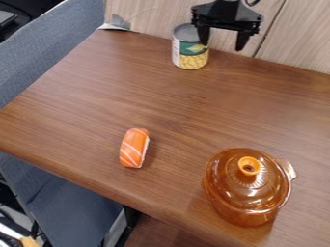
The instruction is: Move the can to middle upper side of the table
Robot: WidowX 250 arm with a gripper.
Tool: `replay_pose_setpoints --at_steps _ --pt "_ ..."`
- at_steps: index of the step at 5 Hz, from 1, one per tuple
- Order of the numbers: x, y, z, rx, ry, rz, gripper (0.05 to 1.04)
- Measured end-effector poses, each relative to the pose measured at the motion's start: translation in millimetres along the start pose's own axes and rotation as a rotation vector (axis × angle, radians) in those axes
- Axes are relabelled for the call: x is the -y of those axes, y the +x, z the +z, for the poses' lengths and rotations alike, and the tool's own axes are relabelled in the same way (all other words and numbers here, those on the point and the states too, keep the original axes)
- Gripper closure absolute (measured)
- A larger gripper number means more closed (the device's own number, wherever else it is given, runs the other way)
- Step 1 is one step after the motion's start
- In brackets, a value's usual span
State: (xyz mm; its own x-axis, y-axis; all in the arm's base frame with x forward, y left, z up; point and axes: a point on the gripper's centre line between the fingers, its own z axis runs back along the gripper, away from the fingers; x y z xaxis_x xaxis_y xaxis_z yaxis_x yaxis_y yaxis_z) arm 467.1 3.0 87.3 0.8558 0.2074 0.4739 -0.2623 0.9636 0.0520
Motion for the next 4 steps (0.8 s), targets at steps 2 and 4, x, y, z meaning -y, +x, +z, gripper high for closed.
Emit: replay_pose_setpoints --at_steps 2,4 --pt "-22 -4 -4 -0.015 0.045 0.042 0.083" --pt "-25 3 27 0.024 0.028 0.059 0.083"
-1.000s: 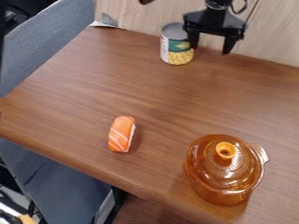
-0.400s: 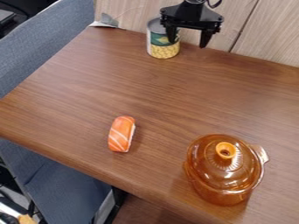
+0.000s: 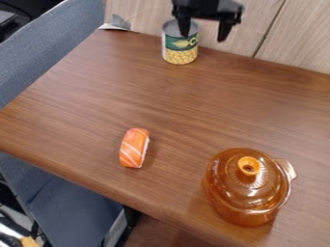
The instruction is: Move the can to middle upper side of the table
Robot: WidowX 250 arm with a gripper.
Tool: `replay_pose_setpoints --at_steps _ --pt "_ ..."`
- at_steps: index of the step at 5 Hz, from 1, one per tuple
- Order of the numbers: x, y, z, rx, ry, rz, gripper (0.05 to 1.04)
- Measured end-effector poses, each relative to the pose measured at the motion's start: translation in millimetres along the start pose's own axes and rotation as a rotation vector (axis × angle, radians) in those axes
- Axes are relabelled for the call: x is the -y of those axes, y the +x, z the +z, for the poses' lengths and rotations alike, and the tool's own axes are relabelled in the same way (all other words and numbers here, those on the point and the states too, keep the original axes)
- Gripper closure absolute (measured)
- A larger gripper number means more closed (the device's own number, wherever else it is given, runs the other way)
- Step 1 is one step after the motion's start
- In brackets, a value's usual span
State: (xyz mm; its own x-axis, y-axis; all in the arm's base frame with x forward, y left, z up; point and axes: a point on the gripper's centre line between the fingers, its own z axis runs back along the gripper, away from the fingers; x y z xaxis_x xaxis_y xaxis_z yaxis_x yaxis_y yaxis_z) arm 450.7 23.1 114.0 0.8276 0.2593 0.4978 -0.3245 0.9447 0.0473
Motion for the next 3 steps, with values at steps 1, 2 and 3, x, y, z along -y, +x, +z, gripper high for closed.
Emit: replay_pose_setpoints --at_steps 1,2,3 --pt "2 4 30 0.02 -0.059 0.035 0.083" --pt "2 -6 50 -0.015 -0.09 0.047 0.083" --pt "1 -6 52 -0.014 -0.092 0.044 0.083"
